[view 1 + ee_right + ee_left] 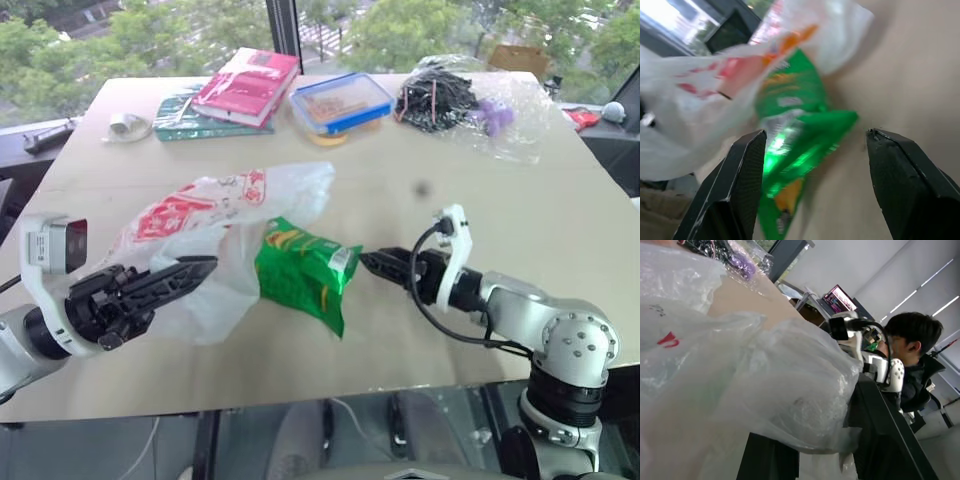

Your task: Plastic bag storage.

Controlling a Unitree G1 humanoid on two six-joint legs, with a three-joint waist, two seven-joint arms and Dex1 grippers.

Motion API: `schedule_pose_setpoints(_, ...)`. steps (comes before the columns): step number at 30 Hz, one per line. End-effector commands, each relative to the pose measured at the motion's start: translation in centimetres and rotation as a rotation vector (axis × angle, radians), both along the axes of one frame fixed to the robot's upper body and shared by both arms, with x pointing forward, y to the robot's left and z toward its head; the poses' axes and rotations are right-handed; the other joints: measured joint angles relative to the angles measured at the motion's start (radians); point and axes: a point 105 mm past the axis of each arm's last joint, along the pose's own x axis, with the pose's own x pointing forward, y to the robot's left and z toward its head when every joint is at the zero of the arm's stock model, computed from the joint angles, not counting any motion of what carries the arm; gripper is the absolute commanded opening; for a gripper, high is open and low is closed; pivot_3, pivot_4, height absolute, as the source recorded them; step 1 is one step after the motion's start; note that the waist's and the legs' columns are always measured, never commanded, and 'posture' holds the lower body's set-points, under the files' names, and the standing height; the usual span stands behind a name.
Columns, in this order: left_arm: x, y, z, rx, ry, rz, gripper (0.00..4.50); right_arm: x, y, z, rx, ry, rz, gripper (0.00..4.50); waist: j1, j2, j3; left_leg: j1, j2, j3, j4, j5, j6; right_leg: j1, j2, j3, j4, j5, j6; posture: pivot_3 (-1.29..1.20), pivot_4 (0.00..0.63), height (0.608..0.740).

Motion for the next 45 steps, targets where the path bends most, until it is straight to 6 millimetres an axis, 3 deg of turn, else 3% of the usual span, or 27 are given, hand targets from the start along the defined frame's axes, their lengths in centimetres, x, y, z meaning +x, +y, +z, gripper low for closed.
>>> schedule_pose_setpoints(1, 0.2, -1.4, -0.3, 0.063, -0.069, -0.036, 1.27, -0.7, 0.9, -0.7, -0.007, 0.035, 0.042, 3.20, 0.000, 0.000, 0.000, 0.000, 0.000, 0.000, 0.000, 0.000, 0.000, 0.000, 0.000, 0.000, 0.000, 0.000, 0.000, 0.00, 0.150, 0.740)
schedule_pose_setpoints(8, 2.3, -3.7, -0.2, 0.111, -0.177, 0.059, 1.27, 1.7, 1.7, -1.5, 0.036, 0.122, 0.049, 3.20, -0.004, 0.000, 0.000, 0.000, 0.000, 0.000, 0.000, 0.000, 0.000, 0.000, 0.001, 0.001, 0.001, 0.002, 0.003, 0.00, 0.150, 0.740)
schedule_pose_setpoints(11, 2.5, -4.4, 0.0, 0.168, -0.226, 0.114, 1.27, 2.4, 2.1, -0.2, 0.112, 0.117, 0.087, 3.20, -0.006, 0.000, 0.000, 0.000, 0.000, 0.000, 0.000, 0.000, 0.000, 0.000, 0.001, 0.001, 0.001, 0.002, 0.003, 0.00, 0.150, 0.740)
schedule_pose_setpoints(17, 4.3, -4.5, -0.4, 0.210, -0.261, 0.281, 1.27, 1.8, 0.4, 0.8, 0.080, 0.041, 0.130, 3.20, 0.003, 0.000, 0.000, -0.001, 0.000, -0.001, 0.001, -0.001, 0.001, 0.000, 0.001, 0.000, 0.000, 0.002, 0.003, 0.00, 0.150, 0.740)
schedule_pose_setpoints(19, 4.8, -3.9, -1.3, 0.241, -0.262, 0.349, 1.31, 1.4, -0.1, 0.9, 0.074, 0.020, 0.128, 3.73, 0.002, -0.001, -0.001, -0.001, -0.001, 0.000, 0.001, -0.001, 0.002, 0.000, 0.000, 0.001, 0.000, 0.002, 0.003, 0.00, 0.150, 0.740)
schedule_pose_setpoints(20, 4.8, -3.7, -1.8, 0.256, -0.260, 0.371, 1.31, 1.1, -0.1, 1.0, 0.077, 0.014, 0.133, 4.32, 0.002, -0.001, -0.001, -0.001, -0.001, 0.000, 0.001, -0.001, 0.002, 0.000, 0.001, 0.001, 0.000, 0.002, 0.003, 0.00, 0.150, 0.740)
schedule_pose_setpoints(21, 4.8, -3.6, -2.1, 0.264, -0.260, 0.380, 1.31, 0.9, 0.0, 1.0, 0.083, 0.012, 0.137, 4.44, -0.001, -0.001, -0.001, -0.001, -0.001, 0.000, 0.001, -0.001, 0.002, 0.000, 0.001, 0.001, 0.000, 0.002, 0.003, 0.00, 0.150, 0.740)
schedule_pose_setpoints(30, 5.6, -3.4, -1.1, 0.211, -0.310, 0.397, 1.31, 0.3, 3.8, 0.1, 0.126, 0.128, 0.199, 4.44, -0.003, -0.001, -0.001, 0.000, 0.000, 0.000, 0.002, -0.001, 0.001, 0.000, 0.002, 0.001, 0.002, 0.002, 0.003, 0.00, 0.150, 0.740)
schedule_pose_setpoints(34, 4.9, -3.8, -1.9, 0.224, -0.292, 0.376, 1.31, 0.0, 5.2, -0.2, 0.087, 0.155, 0.236, 4.44, -0.004, -0.001, -0.001, -0.001, 0.000, 0.000, 0.002, -0.001, 0.002, 0.000, 0.002, 0.002, 0.001, 0.002, 0.003, 0.00, 0.150, 0.740)
schedule_pose_setpoints(40, 5.5, -4.0, -1.4, 0.216, -0.311, 0.380, 1.31, 2.1, 6.1, -2.0, -0.076, 0.136, 0.139, 4.44, -0.003, -0.001, -0.001, -0.001, 0.000, -0.001, 0.002, -0.001, 0.002, 0.000, 0.002, 0.001, 0.001, 0.002, 0.003, 0.00, 0.150, 0.740)
schedule_pose_setpoints(43, 5.7, -3.8, -0.5, 0.200, -0.336, 0.386, 1.31, 3.7, 6.1, -1.2, -0.084, 0.041, 0.071, 3.23, -0.003, -0.001, -0.001, -0.001, -0.001, -0.001, 0.002, -0.001, 0.002, 0.000, 0.002, 0.001, 0.002, 0.002, 0.003, 0.00, 0.150, 0.740)
schedule_pose_setpoints(45, 5.3, -4.5, 0.2, 0.156, -0.342, 0.333, 1.31, 3.6, 5.8, -0.2, -0.069, -0.025, 0.075, 2.39, -0.003, -0.001, -0.001, -0.001, -0.001, -0.001, 0.002, -0.001, 0.002, 0.000, 0.002, 0.001, 0.001, 0.002, 0.003, 0.00, 0.150, 0.740)
